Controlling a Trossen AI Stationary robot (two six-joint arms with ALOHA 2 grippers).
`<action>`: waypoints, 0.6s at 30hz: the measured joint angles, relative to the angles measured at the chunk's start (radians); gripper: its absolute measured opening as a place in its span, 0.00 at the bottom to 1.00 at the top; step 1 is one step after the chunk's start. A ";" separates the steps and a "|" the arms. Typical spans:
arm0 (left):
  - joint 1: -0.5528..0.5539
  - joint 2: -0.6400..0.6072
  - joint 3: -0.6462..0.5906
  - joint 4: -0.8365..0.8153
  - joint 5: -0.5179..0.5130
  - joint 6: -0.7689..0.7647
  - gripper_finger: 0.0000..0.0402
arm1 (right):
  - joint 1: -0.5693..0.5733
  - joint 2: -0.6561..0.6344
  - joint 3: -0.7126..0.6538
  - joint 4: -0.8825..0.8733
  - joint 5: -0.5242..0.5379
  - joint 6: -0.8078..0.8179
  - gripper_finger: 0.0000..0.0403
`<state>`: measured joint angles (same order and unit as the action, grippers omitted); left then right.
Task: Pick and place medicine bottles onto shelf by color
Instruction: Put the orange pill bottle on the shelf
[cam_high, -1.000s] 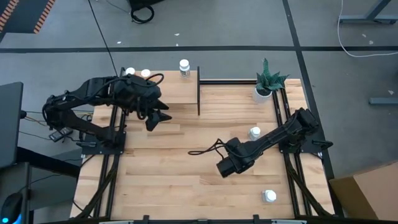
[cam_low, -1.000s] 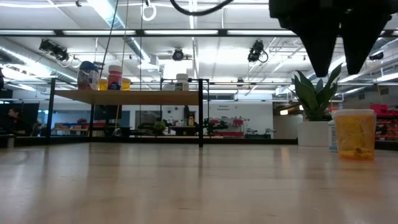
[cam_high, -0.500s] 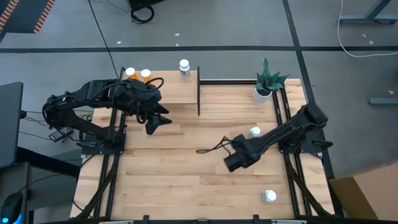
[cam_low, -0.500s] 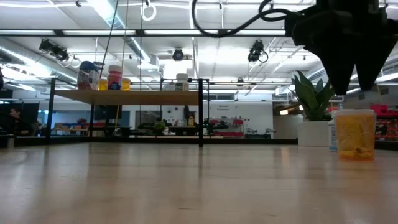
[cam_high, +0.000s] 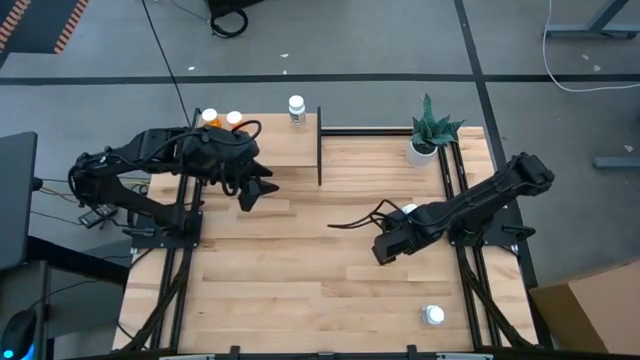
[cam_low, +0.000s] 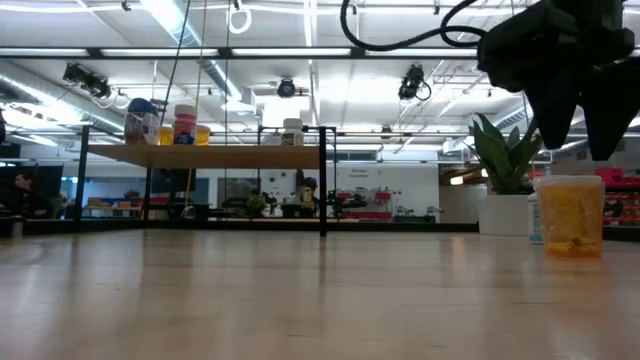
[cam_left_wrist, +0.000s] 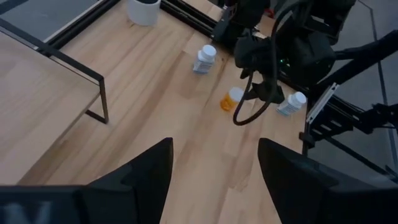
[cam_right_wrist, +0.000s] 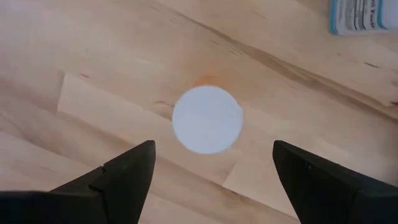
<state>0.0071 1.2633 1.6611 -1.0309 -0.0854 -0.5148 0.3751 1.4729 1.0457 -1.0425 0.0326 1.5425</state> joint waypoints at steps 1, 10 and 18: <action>0.000 0.000 0.000 0.000 0.000 -0.001 0.60 | -0.002 0.001 -0.005 0.001 0.000 0.009 0.83; 0.000 0.000 0.000 0.011 0.000 -0.005 0.58 | -0.012 0.016 -0.038 0.076 0.000 0.038 0.83; 0.000 0.000 0.000 0.011 0.000 -0.025 0.58 | -0.026 0.120 -0.040 0.122 -0.053 0.026 0.82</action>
<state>0.0071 1.2633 1.6611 -1.0195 -0.0856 -0.5401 0.3492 1.5932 1.0061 -0.9202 -0.0207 1.5683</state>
